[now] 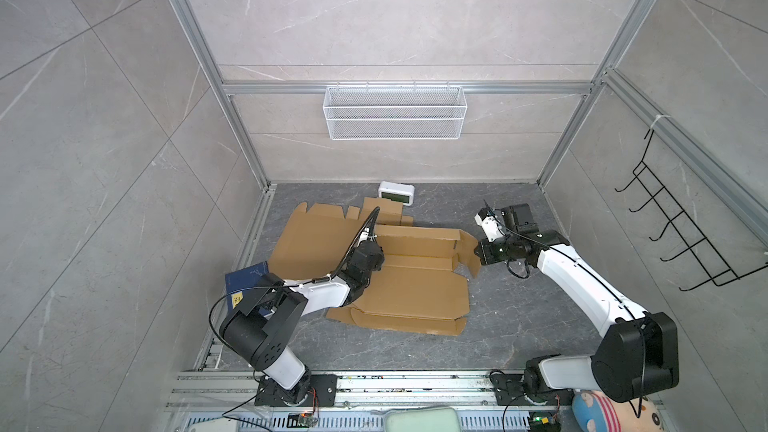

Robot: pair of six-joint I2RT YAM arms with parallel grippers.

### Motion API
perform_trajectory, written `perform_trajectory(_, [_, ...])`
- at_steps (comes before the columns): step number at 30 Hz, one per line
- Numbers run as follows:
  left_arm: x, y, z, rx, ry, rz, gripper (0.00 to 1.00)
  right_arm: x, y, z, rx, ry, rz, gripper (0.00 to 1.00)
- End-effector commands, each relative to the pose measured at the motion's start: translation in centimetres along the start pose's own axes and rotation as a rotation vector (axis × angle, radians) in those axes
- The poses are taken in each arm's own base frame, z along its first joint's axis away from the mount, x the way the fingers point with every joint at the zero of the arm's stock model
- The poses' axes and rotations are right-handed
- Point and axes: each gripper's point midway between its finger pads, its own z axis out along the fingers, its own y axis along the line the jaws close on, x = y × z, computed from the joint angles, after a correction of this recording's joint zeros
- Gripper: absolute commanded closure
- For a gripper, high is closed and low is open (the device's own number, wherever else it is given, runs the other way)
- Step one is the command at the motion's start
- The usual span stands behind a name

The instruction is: Fold the paper box

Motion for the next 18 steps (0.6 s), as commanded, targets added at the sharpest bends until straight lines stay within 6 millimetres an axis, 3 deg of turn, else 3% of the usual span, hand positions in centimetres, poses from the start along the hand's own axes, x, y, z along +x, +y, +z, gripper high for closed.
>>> perform_trajectory(1, [0.3, 0.4, -0.1, -0.023, 0.007, 0.022, 1.00, -0.9, 2.4, -0.9, -0.102, -0.043, 0.108, 0.97])
perform_trajectory(11, [0.4, -0.3, -0.1, -0.014, 0.002, 0.034, 1.00, -1.4, 3.5, -0.2, -0.127, -0.031, 0.260, 0.98])
perform_trajectory(18, [1.0, -0.4, 0.0, -0.014, 0.011, 0.024, 1.00, 0.5, 3.4, 2.8, -0.148, -0.106, 0.335, 0.92])
